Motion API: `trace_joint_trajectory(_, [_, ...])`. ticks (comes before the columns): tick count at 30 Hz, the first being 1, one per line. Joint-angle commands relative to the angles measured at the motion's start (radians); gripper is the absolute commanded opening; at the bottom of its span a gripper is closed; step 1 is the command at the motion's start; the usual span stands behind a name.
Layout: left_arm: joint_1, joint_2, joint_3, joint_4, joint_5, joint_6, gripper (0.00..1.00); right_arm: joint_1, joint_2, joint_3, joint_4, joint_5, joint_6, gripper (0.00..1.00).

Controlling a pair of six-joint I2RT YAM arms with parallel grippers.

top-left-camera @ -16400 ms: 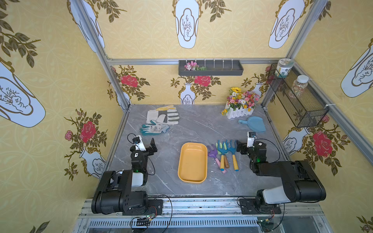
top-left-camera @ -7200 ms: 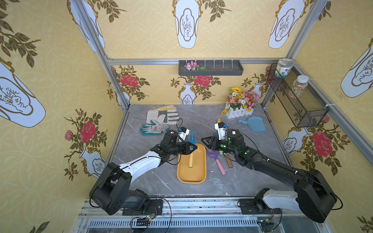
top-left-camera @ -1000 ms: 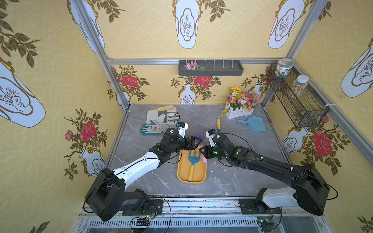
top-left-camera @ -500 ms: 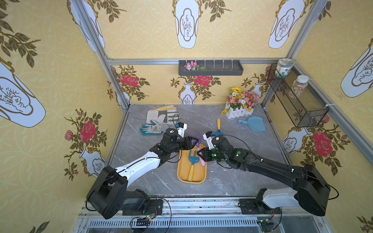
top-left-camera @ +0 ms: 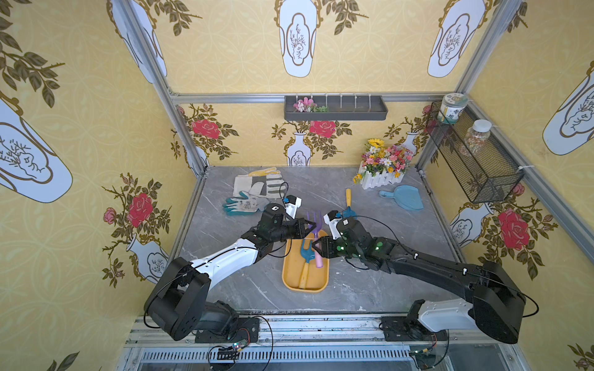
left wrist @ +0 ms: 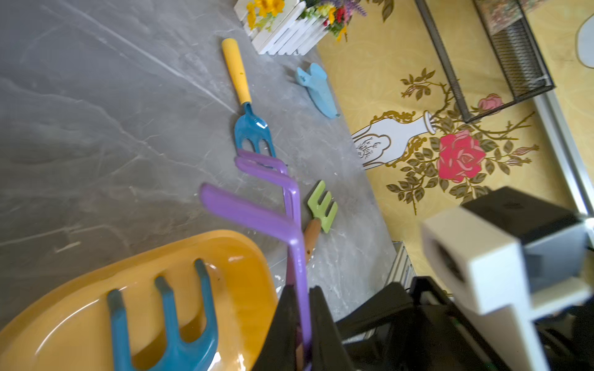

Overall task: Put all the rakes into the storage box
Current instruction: Place the rake in the storage box.

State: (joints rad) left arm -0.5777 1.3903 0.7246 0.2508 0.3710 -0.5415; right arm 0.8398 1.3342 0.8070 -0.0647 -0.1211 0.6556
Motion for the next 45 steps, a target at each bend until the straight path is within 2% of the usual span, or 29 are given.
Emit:
trace_joint_trajectory(1, [0.003, -0.016, -0.011, -0.052, 0.061, 0.057, 0.0, -0.001, -0.008, -0.002, 0.033, 0.08, 0.023, 0.55])
trace_joint_trajectory(7, [0.003, -0.006, -0.016, -0.164, 0.183, 0.141, 0.0, -0.009, -0.017, 0.0, -0.022, 0.174, 0.022, 0.55])
trace_joint_trajectory(10, [0.002, -0.02, -0.034, -0.232, 0.193, 0.176, 0.0, -0.013, -0.029, -0.015, -0.034, 0.187, 0.028, 0.55])
trace_joint_trajectory(14, [-0.005, -0.026, -0.034, -0.226, 0.182, 0.18, 0.0, -0.018, -0.054, -0.054, -0.01, 0.201, 0.045, 0.55])
trace_joint_trajectory(23, [-0.006, 0.076, -0.019, -0.118, 0.153, 0.141, 0.0, -0.02, -0.069, -0.073, -0.009, 0.201, 0.055, 0.55])
trace_joint_trajectory(29, [-0.01, 0.145, 0.007, -0.104, 0.183, 0.133, 0.0, -0.021, -0.066, -0.072, -0.017, 0.205, 0.053, 0.54])
trace_joint_trajectory(30, [-0.01, 0.151, 0.009, -0.104, 0.189, 0.132, 0.04, -0.022, -0.065, -0.073, -0.02, 0.21, 0.053, 0.55])
trace_joint_trajectory(31, [-0.01, 0.157, 0.01, -0.105, 0.192, 0.132, 0.15, -0.022, -0.063, -0.069, -0.025, 0.213, 0.055, 0.55])
trace_joint_trajectory(34, [-0.012, 0.167, 0.021, -0.134, 0.193, 0.141, 0.34, -0.021, -0.061, -0.07, -0.04, 0.233, 0.068, 0.54])
trace_joint_trajectory(37, [-0.016, 0.164, 0.027, -0.156, 0.183, 0.147, 0.45, -0.021, -0.056, -0.069, -0.072, 0.261, 0.083, 0.55])
trace_joint_trajectory(40, [-0.017, 0.152, 0.028, -0.175, 0.181, 0.153, 0.54, -0.021, -0.056, -0.064, -0.104, 0.287, 0.09, 0.55])
trace_joint_trajectory(45, [-0.017, 0.135, 0.032, -0.188, 0.169, 0.158, 0.58, -0.024, -0.058, -0.054, -0.192, 0.375, 0.134, 0.56])
